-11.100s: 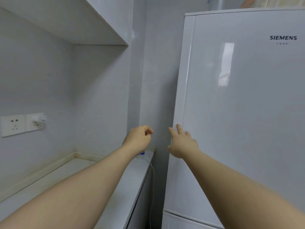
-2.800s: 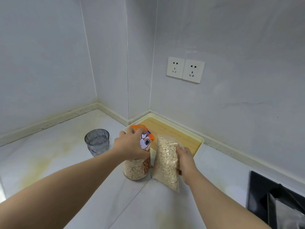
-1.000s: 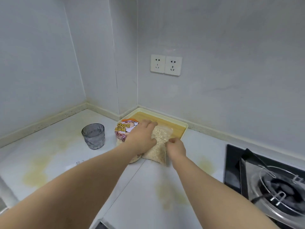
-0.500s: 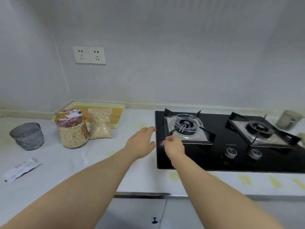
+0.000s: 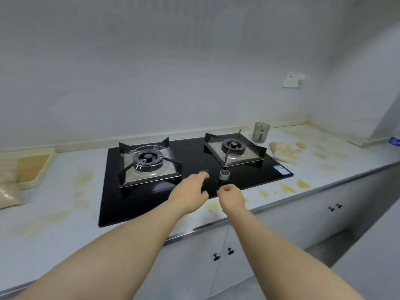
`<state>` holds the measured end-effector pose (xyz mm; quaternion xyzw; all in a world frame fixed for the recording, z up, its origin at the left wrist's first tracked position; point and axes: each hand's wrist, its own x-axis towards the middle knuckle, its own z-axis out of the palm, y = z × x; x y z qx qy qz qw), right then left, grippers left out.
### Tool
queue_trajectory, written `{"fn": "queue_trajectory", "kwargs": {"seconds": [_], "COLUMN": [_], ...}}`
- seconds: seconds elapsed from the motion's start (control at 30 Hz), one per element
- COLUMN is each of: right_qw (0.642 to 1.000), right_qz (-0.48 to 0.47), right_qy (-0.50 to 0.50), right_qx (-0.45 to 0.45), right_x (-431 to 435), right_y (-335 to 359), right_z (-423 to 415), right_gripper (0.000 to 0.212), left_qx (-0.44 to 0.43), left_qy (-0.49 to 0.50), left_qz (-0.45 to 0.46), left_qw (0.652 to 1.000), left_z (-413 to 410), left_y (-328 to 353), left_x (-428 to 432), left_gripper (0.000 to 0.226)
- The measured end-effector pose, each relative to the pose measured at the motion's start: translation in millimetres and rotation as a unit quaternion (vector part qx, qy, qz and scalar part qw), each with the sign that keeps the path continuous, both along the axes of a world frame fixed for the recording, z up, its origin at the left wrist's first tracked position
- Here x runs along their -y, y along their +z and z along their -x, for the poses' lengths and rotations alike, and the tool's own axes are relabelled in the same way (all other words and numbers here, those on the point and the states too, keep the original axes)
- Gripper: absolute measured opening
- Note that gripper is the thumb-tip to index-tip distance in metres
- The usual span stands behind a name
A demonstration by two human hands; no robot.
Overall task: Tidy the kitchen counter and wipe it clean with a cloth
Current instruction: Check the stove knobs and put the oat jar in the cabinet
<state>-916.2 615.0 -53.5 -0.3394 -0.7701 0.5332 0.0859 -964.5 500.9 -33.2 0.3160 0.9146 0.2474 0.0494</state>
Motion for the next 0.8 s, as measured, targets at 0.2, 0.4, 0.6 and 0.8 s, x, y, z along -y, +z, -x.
{"fn": "queue_trajectory", "kwargs": {"seconds": [0.2,0.4,0.6,0.8], "right_qw": [0.999,0.998,0.996,0.993], "right_qz": [-0.006,0.016,0.030,0.004], "right_qy": [-0.041,-0.061,-0.087,-0.116], "right_qx": [0.003,-0.002,-0.007,0.008], "right_x": [-116,-211,-282,-346], "right_y": [-5,-6,-17,-20], "right_z": [-13,-12,5,40], "right_gripper": [0.025,0.024,0.022,0.015], "left_qx": [0.003,0.021,0.020,0.022], "left_qy": [-0.014,-0.037,-0.063,-0.080], "left_qz": [-0.012,0.002,0.018,0.008], "left_qw": [1.000,0.999,0.998,0.997], "left_z": [1,9,37,87], "left_y": [-3,-9,-20,-31], "left_x": [-117,-220,-296,-362], "left_gripper": [0.050,0.052,0.051,0.042]}}
